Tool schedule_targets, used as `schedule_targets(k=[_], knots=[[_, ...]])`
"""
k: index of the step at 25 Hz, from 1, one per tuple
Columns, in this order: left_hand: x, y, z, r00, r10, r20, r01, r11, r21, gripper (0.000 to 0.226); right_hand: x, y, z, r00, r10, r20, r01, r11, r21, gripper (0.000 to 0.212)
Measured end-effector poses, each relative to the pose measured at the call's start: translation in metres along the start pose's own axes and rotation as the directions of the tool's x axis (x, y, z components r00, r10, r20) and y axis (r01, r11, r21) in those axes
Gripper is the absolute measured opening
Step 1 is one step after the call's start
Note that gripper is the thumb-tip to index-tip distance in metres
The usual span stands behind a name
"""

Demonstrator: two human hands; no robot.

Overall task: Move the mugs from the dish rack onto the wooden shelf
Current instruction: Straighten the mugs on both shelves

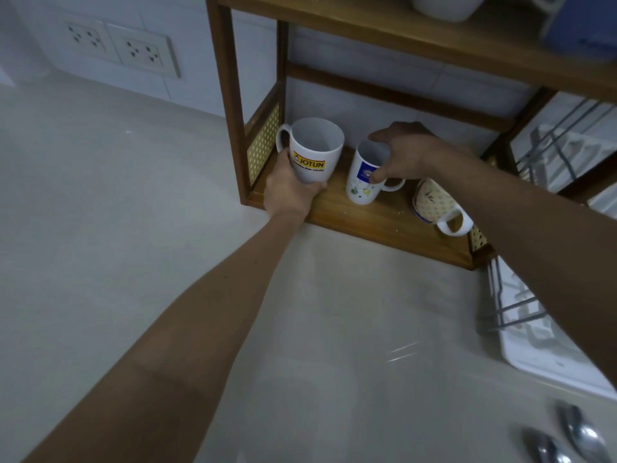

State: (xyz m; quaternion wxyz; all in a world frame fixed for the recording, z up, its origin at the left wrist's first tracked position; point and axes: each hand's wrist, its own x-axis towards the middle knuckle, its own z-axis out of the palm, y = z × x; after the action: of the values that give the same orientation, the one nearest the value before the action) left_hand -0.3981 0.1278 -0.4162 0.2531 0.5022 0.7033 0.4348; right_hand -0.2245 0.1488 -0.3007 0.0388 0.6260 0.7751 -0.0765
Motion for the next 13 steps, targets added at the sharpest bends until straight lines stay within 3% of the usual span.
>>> schedule_targets(k=[9, 13], knots=[[-0.005, 0.006, -0.001, 0.999, -0.028, -0.023, 0.029, 0.999, 0.033, 0.078, -0.001, 0.000, 0.004, 0.999, 0.035, -0.012, -0.034, 0.998, 0.043, 0.082], [-0.036, 0.006, -0.008, 0.999, 0.043, 0.007, -0.043, 0.998, -0.042, 0.085, 0.001, 0.001, 0.006, 1.000, 0.025, 0.007, -0.025, 0.999, 0.037, 0.084]])
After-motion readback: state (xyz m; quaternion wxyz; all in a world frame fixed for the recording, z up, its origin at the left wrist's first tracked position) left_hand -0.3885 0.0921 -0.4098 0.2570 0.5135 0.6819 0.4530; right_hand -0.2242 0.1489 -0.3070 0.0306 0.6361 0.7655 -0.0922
